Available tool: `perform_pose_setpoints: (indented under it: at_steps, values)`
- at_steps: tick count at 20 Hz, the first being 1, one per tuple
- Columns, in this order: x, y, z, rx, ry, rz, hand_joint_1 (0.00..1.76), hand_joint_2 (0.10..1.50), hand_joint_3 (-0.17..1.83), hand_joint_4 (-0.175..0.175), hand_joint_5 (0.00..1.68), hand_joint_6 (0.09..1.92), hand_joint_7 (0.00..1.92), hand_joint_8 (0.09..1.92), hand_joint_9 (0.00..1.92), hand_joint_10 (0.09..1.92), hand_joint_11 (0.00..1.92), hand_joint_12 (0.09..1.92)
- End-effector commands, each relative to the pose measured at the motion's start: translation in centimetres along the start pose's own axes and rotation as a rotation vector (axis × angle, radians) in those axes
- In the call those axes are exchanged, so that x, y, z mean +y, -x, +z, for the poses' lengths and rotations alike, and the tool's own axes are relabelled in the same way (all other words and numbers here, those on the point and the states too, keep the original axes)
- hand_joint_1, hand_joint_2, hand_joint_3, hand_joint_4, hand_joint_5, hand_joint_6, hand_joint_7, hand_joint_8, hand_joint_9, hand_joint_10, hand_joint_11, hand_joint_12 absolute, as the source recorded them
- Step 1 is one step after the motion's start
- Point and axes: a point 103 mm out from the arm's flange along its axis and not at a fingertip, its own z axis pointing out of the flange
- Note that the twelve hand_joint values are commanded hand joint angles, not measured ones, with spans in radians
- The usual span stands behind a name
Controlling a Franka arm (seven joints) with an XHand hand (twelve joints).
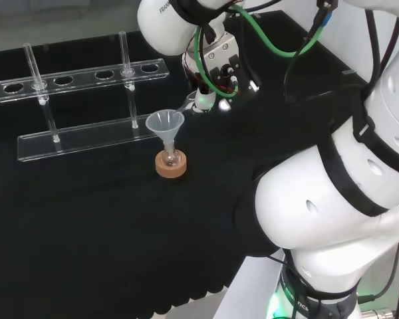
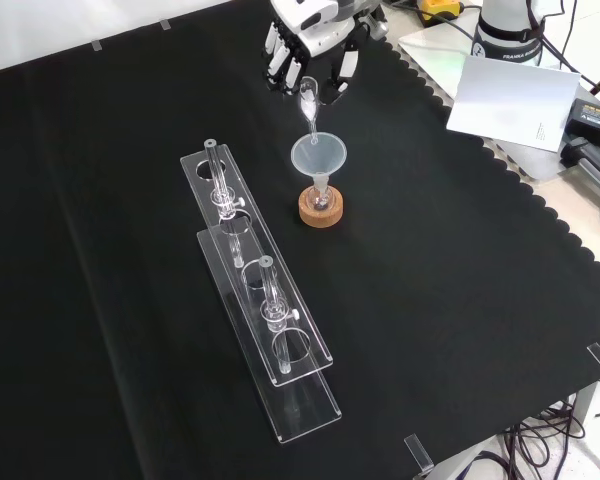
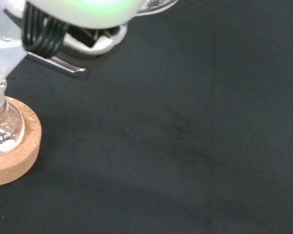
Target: Pour all the NaCl from the weighing funnel into the round-bottom flask.
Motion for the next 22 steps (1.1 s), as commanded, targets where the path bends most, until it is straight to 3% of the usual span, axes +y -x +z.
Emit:
perform_pose_setpoints:
  at_steps: [1,22]
  values:
    - [0.09,-0.09,-0.04,-0.015,-0.011,0.001,1.15,0.62,0.60,0.175,1.53,0.15,0.84,0.62,1.29,0.09,1.14,0.82]
    - [0.46,-0.75,-0.55,-0.089,-0.018,-0.004,1.15,0.62,0.60,0.175,1.53,0.14,0.84,0.62,1.29,0.09,1.14,0.82]
